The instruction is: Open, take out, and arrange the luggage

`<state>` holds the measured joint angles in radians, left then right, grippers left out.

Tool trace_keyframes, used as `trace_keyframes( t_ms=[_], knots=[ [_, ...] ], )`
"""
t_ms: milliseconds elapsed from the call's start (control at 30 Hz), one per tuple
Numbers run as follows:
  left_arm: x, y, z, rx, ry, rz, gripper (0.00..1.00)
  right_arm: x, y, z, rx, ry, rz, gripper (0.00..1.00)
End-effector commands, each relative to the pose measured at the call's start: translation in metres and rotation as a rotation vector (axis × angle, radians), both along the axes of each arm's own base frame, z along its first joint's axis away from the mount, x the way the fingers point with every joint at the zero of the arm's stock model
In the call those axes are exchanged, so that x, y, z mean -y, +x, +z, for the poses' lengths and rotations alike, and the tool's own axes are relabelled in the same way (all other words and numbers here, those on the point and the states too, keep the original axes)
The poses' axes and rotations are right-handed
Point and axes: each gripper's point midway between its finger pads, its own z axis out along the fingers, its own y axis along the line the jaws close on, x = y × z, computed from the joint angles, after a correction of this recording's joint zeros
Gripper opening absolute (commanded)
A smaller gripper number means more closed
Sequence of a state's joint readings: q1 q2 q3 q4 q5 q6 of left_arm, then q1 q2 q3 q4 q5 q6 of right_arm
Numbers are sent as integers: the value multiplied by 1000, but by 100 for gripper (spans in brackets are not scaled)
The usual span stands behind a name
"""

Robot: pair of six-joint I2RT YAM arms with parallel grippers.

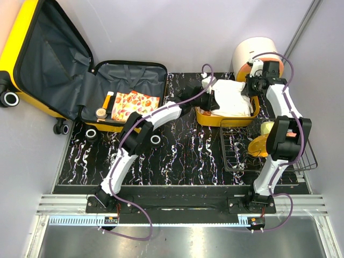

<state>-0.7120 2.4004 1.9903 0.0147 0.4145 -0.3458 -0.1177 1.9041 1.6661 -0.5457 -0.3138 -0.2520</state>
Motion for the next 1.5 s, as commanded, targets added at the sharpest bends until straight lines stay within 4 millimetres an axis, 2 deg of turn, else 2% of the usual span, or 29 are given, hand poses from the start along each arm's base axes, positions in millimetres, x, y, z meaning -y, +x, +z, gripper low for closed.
trace_keyframes(
  t_ms=[0, 33, 67, 167, 200, 233, 267, 300, 333, 367, 400, 433, 467, 500, 533, 567, 600, 633, 700, 733, 767, 800, 833, 933, 967, 1033, 1200, 1333, 1467],
  knots=[
    [17, -8, 47, 69, -84, -52, 1, 29, 16, 17, 87, -108, 6, 0],
    [16, -10, 45, 61, -74, -58, 3, 33, 15, 13, 75, -121, 4, 0],
    [15, -11, 48, 63, -70, -63, 14, 43, 13, 4, 54, -156, 7, 0],
    [11, -19, 62, 76, -58, -89, 29, 53, 12, -8, 33, -192, 25, 0],
    [8, -19, 65, 88, -48, -90, 40, 55, 12, -10, 29, -205, 42, 0],
    [2, -18, 69, 87, -40, -85, 47, 56, 13, -13, 25, -210, 50, 0],
    [-2, -19, 84, 102, -47, -79, 53, 54, 14, -21, 9, -204, 65, 0],
    [-8, -19, 88, 97, -46, -72, 65, 54, 16, -21, 4, -210, 75, 0],
    [-17, -15, 94, 92, -46, -59, 70, 55, 17, -23, -7, -207, 74, 0],
    [-25, -17, 113, 107, -60, -55, 74, 55, 18, -29, -25, -202, 74, 9],
    [-31, -18, 119, 105, -64, -64, 76, 55, 19, -25, -30, -193, 67, 16],
    [-47, -17, 136, 110, -70, -55, 80, 54, 19, -22, -28, -185, 64, 22],
    [-56, -21, 140, 102, -68, -73, 80, 51, 18, -14, -19, -165, 60, 38],
    [-66, -21, 148, 108, -73, -78, 81, 49, 18, -5, -4, -155, 59, 45],
    [-90, -19, 164, 113, -73, -63, 81, 47, 19, 3, 13, -145, 59, 53],
    [-102, -22, 164, 114, -62, -84, 81, 45, 18, 15, 29, -132, 50, 62],
    [-117, -24, 161, 91, -38, -75, 81, 44, 20, 28, 56, -134, 48, 65],
    [-144, -19, 177, 116, -38, -40, 81, 43, 20, 36, 69, -130, 52, 67],
    [-173, -19, 167, 104, -1, -17, 81, 42, 21, 58, 107, -128, 49, 72],
    [-201, -15, 175, 111, 8, 31, 81, 35, 21, 64, 122, -102, 76, 72],
    [-215, -16, 161, 87, 28, 45, 81, 29, 19, 71, 135, -85, 100, 72],
    [-228, -15, 160, 85, 34, 64, 81, 23, 18, 76, 146, -66, 128, 71],
    [-250, -12, 164, 89, 39, 106, 81, 11, 16, 78, 156, -25, 180, 70],
    [-282, -11, 152, 57, 68, 147, 80, -15, 13, 72, 131, 25, 290, 65],
    [-288, -11, 148, 43, 74, 156, 80, -27, 11, 58, 83, 44, 318, 64],
    [-302, -10, 146, 21, 81, 188, 79, -40, 14, 54, 66, 53, 344, 63],
    [-313, -16, 141, -3, 76, 215, 78, -65, 21, 18, 15, 4, 381, 64],
    [-315, -20, 142, 2, 78, 216, 78, -66, 25, -4, -8, -68, 374, 64],
    [-316, -20, 145, -1, 72, 217, 78, -57, 31, -15, -11, -126, 346, 64]
  ],
)
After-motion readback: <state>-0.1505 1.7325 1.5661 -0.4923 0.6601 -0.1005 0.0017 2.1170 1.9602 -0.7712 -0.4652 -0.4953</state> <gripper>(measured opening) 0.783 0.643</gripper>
